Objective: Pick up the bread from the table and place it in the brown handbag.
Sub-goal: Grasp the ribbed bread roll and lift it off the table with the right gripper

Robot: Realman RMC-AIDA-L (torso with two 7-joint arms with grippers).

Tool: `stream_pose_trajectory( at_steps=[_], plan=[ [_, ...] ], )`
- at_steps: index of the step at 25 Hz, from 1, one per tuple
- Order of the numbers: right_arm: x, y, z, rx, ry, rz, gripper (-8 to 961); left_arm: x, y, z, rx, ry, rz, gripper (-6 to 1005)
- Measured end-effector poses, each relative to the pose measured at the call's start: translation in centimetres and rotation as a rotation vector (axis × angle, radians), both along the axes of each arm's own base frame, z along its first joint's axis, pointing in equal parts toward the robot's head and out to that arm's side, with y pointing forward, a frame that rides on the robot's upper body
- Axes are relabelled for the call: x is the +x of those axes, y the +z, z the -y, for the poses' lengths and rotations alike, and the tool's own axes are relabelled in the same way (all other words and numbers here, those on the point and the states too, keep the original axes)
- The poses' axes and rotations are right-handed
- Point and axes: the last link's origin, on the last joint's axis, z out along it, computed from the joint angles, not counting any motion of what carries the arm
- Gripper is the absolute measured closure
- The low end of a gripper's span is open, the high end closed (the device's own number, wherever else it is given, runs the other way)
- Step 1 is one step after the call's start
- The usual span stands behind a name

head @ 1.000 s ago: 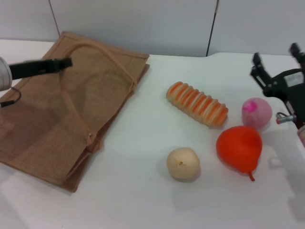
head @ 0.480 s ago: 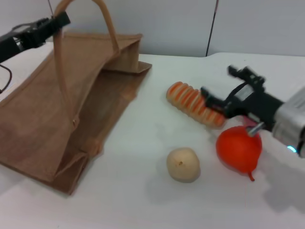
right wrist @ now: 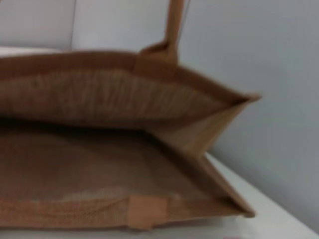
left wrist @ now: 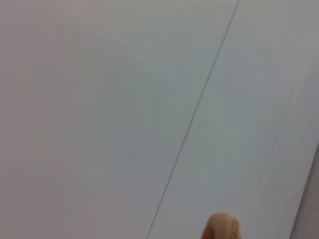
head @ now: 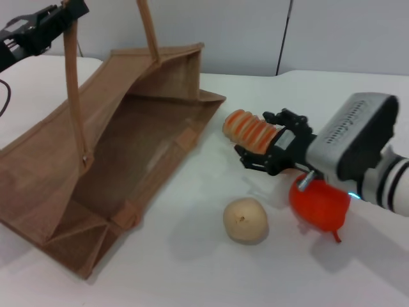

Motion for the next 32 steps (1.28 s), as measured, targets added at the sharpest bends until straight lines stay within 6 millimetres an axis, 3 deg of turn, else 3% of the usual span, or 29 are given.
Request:
stream_pose_trajectory(
  at_steps=[9, 21, 32],
  plan=[
    [-0.6, -2.3, -1.5, -0.025, -0.019, 0.082, 88, 0.0, 0.2, 0.3, 0.016, -0.013, 0.017, 873],
    [1.3, -1.6, -4.5, 0.030, -0.136, 0.162, 89, 0.2, 0.0, 0.1, 0.018, -0.018, 0.016, 872],
    [1.6, -2.8, -4.7, -0.006, -0.161, 0.258, 90, 0.3, -0.2, 0.0, 0.020, -0.027, 0.017, 872]
  ],
)
